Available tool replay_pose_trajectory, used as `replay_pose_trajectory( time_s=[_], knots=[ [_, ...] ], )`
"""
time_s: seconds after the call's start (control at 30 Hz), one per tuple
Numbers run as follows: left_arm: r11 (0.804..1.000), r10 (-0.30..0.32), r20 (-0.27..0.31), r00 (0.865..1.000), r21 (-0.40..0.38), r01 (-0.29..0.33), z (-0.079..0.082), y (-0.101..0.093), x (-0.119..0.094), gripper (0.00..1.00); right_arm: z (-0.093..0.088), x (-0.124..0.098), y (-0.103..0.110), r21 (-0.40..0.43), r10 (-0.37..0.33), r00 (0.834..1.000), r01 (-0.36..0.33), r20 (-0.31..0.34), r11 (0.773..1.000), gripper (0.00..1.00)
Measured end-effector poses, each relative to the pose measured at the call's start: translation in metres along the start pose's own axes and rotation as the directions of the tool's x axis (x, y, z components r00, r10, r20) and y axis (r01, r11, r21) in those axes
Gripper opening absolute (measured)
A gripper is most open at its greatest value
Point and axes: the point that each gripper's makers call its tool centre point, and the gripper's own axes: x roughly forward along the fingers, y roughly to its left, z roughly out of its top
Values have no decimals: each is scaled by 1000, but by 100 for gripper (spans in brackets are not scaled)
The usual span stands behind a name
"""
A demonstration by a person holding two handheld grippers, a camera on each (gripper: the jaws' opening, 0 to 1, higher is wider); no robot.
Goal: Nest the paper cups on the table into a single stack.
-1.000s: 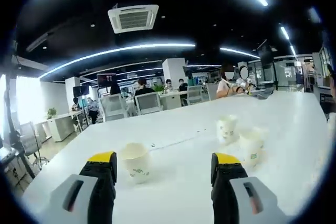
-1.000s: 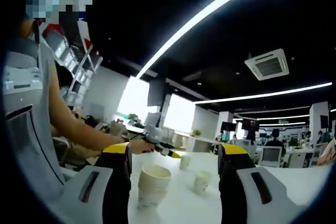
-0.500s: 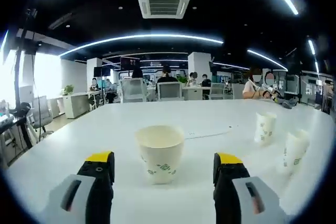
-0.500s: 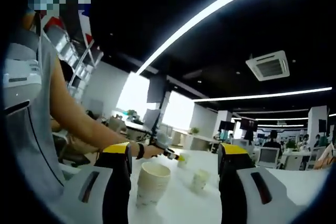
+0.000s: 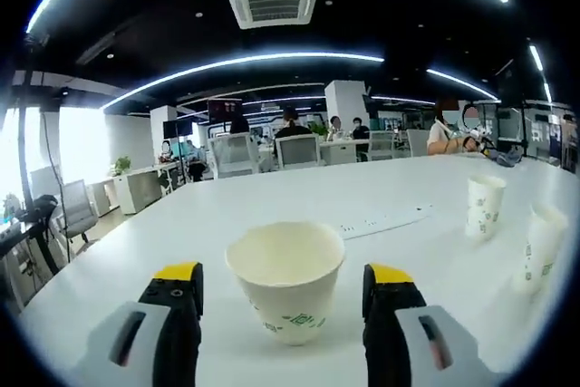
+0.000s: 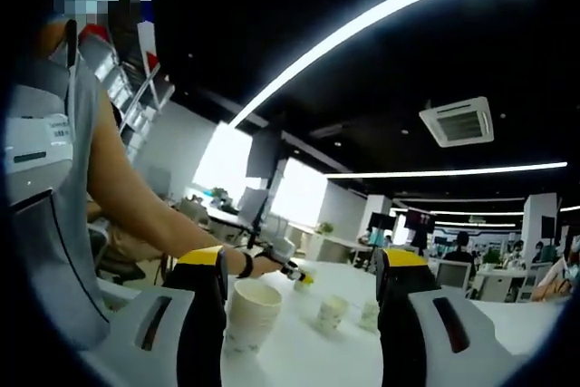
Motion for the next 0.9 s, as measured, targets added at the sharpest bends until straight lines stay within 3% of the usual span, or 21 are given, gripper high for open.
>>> replay_pose_trajectory(
  time_s=[0.33,0.43,0.63,0.9],
  knots=[
    [1000,5,-8,1000,-9,-5,-9,3,14,64,-2,-1,-7,-8,-28,1000,28,-11,1000,69],
    [999,7,9,1000,-45,-7,-7,7,15,64,-3,-1,-6,-6,-25,1000,25,-11,1000,69],
    [1000,-11,26,1000,-25,11,-4,3,17,54,-10,2,-6,-6,-23,999,22,-27,1000,69],
    [999,-15,48,999,-29,17,3,-1,11,53,-12,2,-6,-2,-17,999,17,-29,1000,69]
  ],
)
